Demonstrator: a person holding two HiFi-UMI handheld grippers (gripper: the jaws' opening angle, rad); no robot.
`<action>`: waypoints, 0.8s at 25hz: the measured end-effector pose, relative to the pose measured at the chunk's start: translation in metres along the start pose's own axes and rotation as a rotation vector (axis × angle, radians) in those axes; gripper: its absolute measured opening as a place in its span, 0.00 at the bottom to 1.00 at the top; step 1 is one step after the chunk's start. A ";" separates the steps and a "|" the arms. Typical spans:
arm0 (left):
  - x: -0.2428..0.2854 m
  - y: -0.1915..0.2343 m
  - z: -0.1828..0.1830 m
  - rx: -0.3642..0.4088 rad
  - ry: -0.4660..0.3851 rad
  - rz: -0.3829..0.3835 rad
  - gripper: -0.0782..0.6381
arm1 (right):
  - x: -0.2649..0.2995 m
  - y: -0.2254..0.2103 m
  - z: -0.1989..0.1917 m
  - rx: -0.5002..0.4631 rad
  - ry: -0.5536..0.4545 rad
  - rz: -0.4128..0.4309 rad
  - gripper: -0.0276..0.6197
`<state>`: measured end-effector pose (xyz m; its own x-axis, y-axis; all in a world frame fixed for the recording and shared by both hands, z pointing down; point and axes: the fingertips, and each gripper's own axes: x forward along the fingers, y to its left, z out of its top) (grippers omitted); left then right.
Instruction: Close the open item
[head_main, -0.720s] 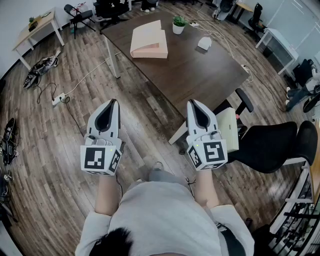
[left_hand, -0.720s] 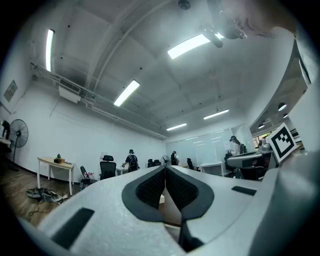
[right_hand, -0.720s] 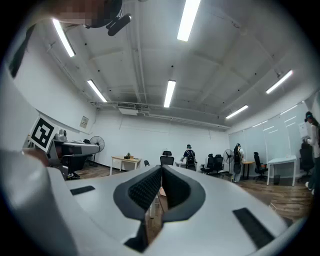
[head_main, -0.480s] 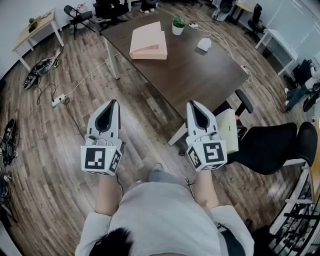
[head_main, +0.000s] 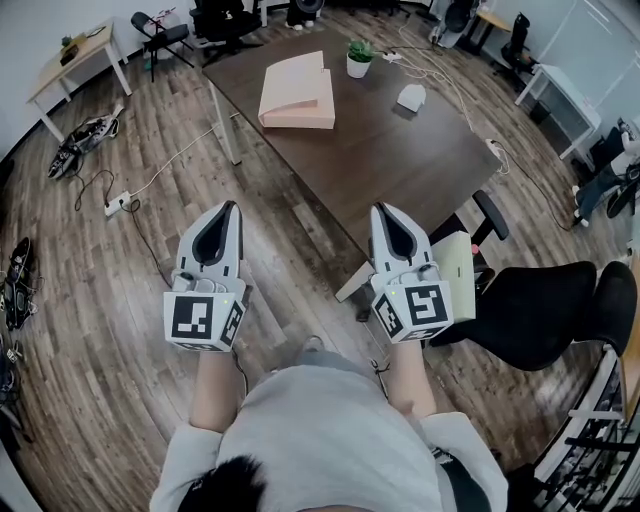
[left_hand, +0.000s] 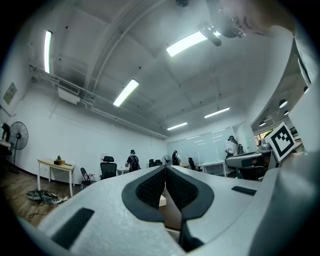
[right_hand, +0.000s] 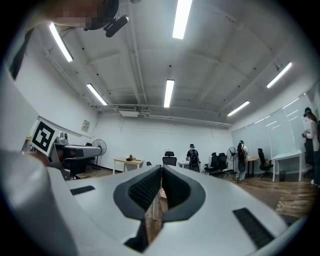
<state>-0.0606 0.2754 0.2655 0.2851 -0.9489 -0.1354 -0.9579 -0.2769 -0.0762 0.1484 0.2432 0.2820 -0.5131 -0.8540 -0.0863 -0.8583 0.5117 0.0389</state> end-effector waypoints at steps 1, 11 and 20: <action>0.005 0.000 0.000 0.003 -0.001 0.002 0.12 | 0.004 -0.003 0.000 0.001 0.001 0.008 0.06; 0.035 -0.010 -0.002 0.011 -0.019 0.029 0.12 | 0.027 -0.030 -0.004 0.004 -0.013 0.055 0.06; 0.071 -0.005 -0.011 0.023 -0.003 0.012 0.12 | 0.053 -0.050 -0.014 0.029 -0.003 0.043 0.06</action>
<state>-0.0363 0.2080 0.2668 0.2739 -0.9515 -0.1398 -0.9601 -0.2620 -0.0977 0.1636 0.1709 0.2895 -0.5492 -0.8310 -0.0881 -0.8349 0.5503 0.0133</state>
